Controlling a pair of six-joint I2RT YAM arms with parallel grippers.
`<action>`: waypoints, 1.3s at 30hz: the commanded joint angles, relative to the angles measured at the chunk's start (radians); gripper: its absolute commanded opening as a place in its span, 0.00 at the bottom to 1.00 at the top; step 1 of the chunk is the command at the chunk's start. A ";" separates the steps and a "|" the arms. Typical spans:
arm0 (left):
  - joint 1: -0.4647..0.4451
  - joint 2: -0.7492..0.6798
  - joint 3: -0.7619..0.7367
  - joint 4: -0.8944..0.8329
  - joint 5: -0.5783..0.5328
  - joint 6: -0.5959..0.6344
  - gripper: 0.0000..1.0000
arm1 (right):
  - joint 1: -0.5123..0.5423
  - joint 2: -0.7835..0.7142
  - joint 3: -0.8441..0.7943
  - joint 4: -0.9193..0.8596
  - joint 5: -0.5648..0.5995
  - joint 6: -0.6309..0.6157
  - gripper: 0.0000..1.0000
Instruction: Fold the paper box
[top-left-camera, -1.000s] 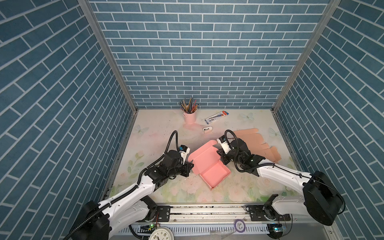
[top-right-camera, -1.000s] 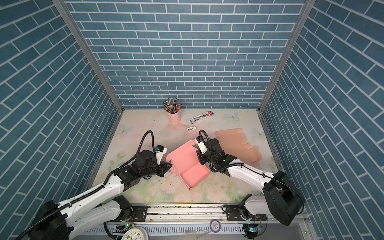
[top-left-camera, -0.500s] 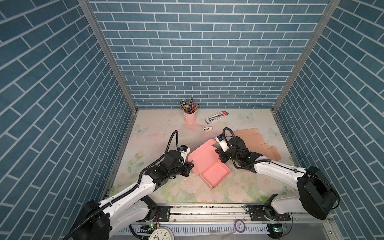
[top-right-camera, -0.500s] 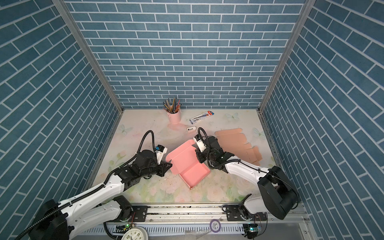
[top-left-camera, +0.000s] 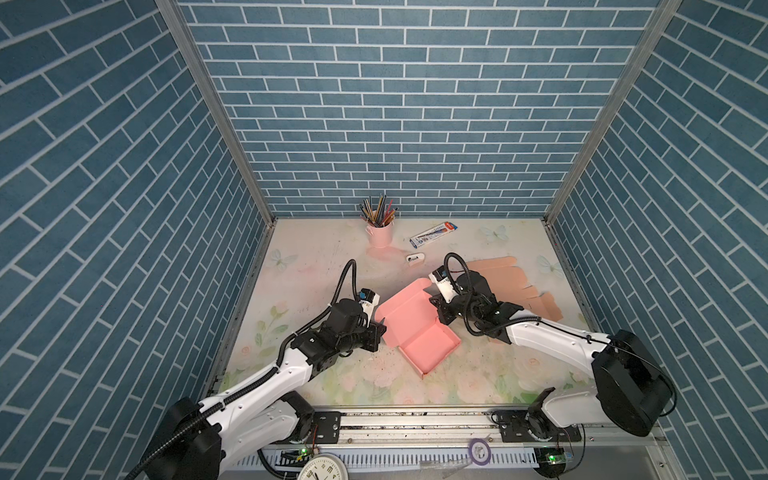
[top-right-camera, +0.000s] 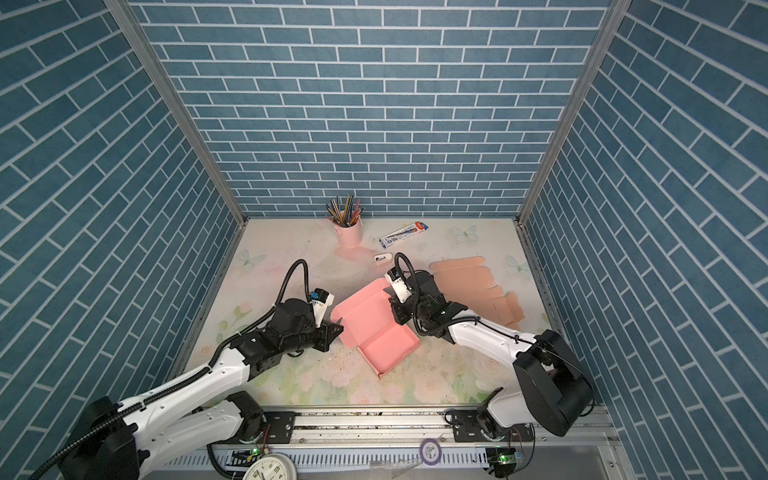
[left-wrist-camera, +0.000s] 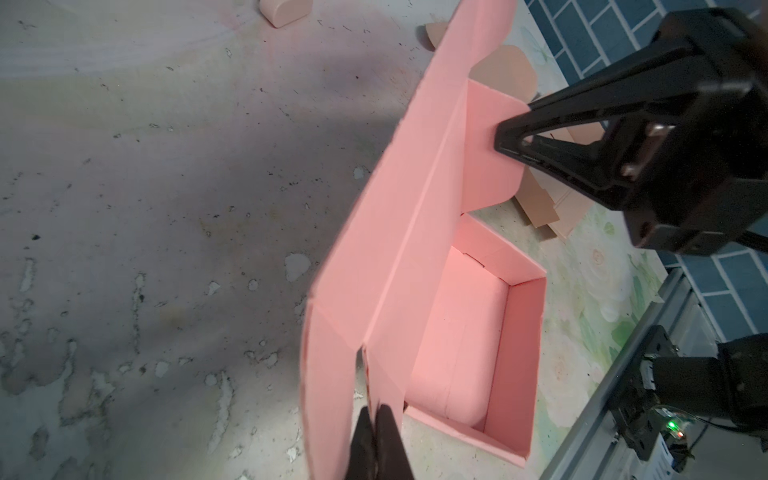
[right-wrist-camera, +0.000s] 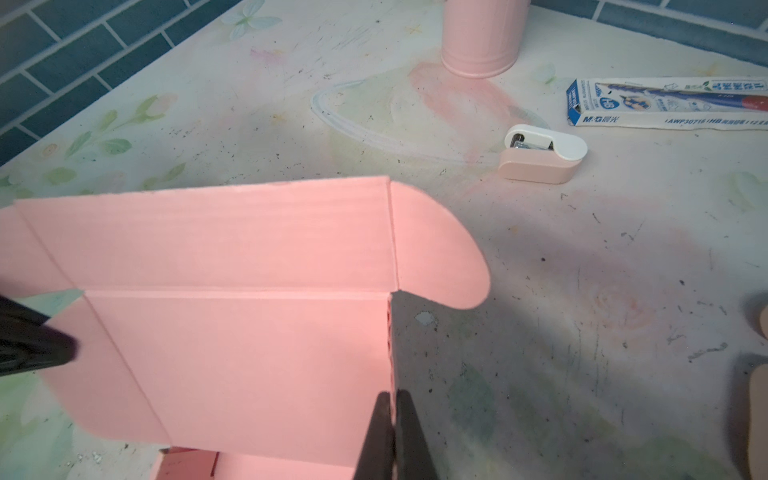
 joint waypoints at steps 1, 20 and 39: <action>-0.001 0.018 0.055 -0.033 -0.094 0.017 0.03 | 0.024 -0.089 -0.037 0.033 0.032 0.022 0.00; -0.018 0.188 0.129 0.286 -0.285 0.044 0.02 | 0.133 -0.163 -0.154 0.163 0.286 0.119 0.04; -0.258 0.396 0.067 0.589 -0.692 0.139 0.03 | 0.139 -0.155 -0.210 0.208 0.364 0.133 0.10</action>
